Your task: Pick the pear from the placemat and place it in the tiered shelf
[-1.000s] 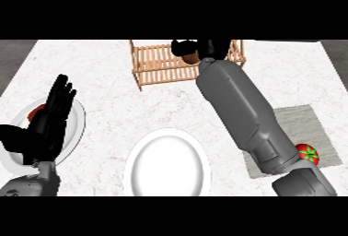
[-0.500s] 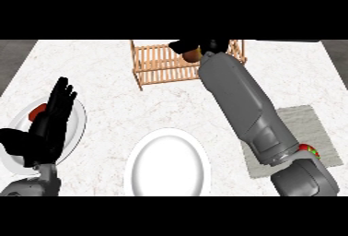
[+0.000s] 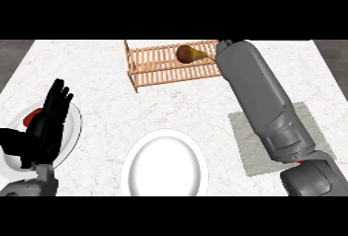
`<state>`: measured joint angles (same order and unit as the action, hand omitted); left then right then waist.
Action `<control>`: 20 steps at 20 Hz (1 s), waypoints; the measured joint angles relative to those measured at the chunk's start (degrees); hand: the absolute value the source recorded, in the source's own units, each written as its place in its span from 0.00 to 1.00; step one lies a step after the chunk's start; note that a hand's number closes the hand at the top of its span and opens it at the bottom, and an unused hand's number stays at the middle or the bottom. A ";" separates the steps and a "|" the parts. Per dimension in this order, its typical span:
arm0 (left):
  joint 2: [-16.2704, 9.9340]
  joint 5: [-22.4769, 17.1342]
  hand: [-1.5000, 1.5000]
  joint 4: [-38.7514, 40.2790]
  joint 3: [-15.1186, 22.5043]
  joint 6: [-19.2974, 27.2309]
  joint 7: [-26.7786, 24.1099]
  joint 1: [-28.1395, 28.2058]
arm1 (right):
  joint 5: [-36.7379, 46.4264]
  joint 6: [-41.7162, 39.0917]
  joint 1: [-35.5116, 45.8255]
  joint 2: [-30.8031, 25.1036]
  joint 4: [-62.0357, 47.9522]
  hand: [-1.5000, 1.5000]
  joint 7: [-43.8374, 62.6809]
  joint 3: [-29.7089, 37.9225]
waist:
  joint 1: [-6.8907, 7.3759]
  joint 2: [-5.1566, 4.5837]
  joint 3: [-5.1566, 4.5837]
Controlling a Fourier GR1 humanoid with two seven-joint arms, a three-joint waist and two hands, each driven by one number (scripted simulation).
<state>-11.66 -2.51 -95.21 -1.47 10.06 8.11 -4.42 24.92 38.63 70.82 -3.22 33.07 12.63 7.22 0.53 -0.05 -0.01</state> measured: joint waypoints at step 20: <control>0.54 1.06 0.50 -2.19 -1.30 0.45 1.97 0.64 | -9.53 -20.00 -33.17 -18.22 49.77 0.00 19.10 2.40 | -1.80 0.48 0.01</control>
<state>-11.13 -1.45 -97.40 -2.77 10.50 10.07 -3.78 15.38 18.64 37.65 -21.45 82.84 31.73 9.62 -1.27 0.43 0.00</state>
